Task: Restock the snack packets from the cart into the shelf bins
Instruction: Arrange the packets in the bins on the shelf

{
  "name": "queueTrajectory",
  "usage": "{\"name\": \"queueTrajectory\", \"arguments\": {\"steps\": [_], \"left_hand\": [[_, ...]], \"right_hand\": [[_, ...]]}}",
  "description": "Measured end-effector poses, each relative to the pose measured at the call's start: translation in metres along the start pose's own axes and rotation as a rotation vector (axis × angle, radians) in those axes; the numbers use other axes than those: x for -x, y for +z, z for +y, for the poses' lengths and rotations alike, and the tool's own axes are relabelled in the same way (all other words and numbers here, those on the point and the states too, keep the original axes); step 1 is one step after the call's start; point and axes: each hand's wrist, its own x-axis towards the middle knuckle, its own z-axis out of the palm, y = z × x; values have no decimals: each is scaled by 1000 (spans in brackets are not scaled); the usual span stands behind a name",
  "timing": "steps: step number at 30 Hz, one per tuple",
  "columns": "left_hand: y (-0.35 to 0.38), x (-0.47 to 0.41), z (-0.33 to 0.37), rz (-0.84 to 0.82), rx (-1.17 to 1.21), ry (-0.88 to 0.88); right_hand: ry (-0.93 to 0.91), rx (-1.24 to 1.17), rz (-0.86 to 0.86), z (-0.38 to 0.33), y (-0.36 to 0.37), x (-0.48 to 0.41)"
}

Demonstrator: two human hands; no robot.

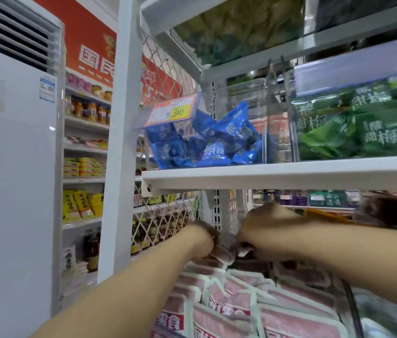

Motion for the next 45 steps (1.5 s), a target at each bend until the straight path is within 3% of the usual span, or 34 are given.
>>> {"name": "queueTrajectory", "arguments": {"steps": [1,2,4,9,14,18,21,24,26,30,36,45], "left_hand": [[-2,1,0,28,-150,42],[-2,1,-1,33,-85,-7],[-1,9,-3,-1,-258,89],[2,9,3,-19,-556,132],[9,1,2,7,-787,77],[11,-1,-3,81,-866,219],[11,-9,-9,97,-831,352],[11,-16,-10,49,-796,406],[12,-18,-11,58,-893,438],[15,-22,-15,66,-767,290],[5,-3,-1,-17,-697,275],[-24,118,7,252,-390,360]], "right_hand": [[-2,19,-67,-1,-1,1],[6,2,-92,-3,1,0],[18,-3,-133,-7,9,-2],[144,-282,-128,-2,18,-14],[187,-373,-87,-1,26,-25],[163,-417,-110,8,28,-19],[155,-485,-188,14,28,-9],[135,-460,-118,10,33,-8],[116,-468,-83,5,40,-11],[88,-444,-121,8,47,-13],[97,-629,-120,19,40,1],[-15,-632,162,-18,-21,48]]}}
